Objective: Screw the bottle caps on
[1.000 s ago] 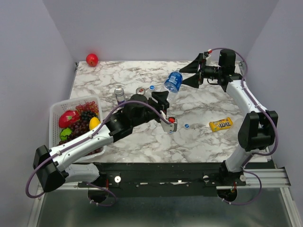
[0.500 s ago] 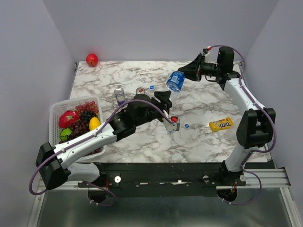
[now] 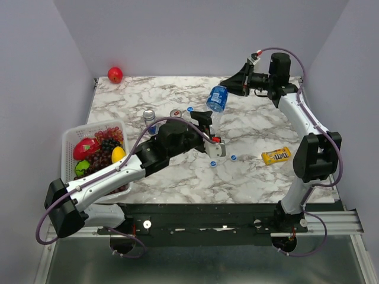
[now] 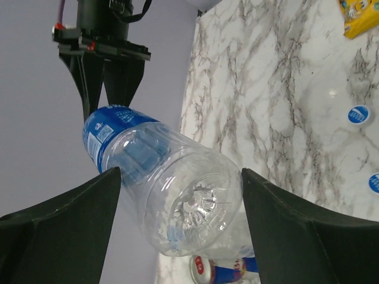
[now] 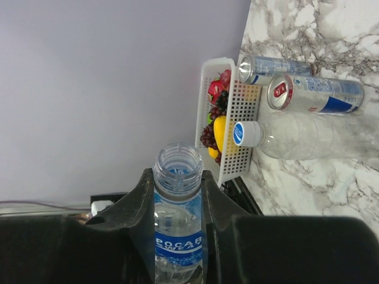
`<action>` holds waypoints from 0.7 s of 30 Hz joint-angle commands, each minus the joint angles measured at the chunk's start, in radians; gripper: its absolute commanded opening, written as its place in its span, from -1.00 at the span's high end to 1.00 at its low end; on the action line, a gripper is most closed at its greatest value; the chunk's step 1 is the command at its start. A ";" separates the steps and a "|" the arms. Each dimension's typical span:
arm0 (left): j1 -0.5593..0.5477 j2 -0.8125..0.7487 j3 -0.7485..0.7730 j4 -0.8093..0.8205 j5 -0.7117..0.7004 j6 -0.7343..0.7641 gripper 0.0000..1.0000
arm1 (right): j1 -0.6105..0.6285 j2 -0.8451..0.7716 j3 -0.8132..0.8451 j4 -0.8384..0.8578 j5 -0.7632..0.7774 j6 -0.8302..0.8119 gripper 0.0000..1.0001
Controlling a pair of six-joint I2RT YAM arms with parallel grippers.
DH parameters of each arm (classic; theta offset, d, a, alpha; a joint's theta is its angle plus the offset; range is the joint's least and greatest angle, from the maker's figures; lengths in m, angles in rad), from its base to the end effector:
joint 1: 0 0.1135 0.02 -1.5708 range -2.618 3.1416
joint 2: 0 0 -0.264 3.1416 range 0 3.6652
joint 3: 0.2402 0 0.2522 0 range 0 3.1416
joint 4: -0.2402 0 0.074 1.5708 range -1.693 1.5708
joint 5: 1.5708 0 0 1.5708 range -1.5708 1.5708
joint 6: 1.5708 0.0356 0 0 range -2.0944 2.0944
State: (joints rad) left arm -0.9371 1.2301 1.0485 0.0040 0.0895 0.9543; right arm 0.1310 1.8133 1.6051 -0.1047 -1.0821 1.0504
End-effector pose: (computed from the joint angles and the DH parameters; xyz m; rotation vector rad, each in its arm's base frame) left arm 0.1699 -0.2366 0.3578 1.4549 0.9692 -0.0657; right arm 0.4141 0.0863 0.3499 0.1014 2.1272 1.7645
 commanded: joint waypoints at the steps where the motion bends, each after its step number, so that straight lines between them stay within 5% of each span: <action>1: 0.015 -0.070 -0.016 -0.116 0.010 -0.305 -0.86 | -0.028 0.015 0.072 0.068 -0.025 -0.130 0.99; 11: 0.102 -0.081 0.060 -0.229 0.042 -0.644 -0.97 | -0.053 -0.075 0.035 0.048 -0.039 -0.306 0.99; 15: 0.216 0.008 0.185 -0.190 0.221 -0.892 -0.97 | -0.054 -0.143 -0.004 0.049 -0.019 -0.414 0.99; 21: 0.235 0.121 0.257 -0.076 0.348 -1.113 -0.97 | -0.051 -0.223 -0.063 0.095 -0.009 -0.457 0.99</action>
State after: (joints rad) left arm -0.6971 1.2839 1.2446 -0.1513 0.2726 0.0727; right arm 0.0784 1.6543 1.5818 -0.0582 -1.0920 0.6613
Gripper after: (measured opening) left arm 0.985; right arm 0.333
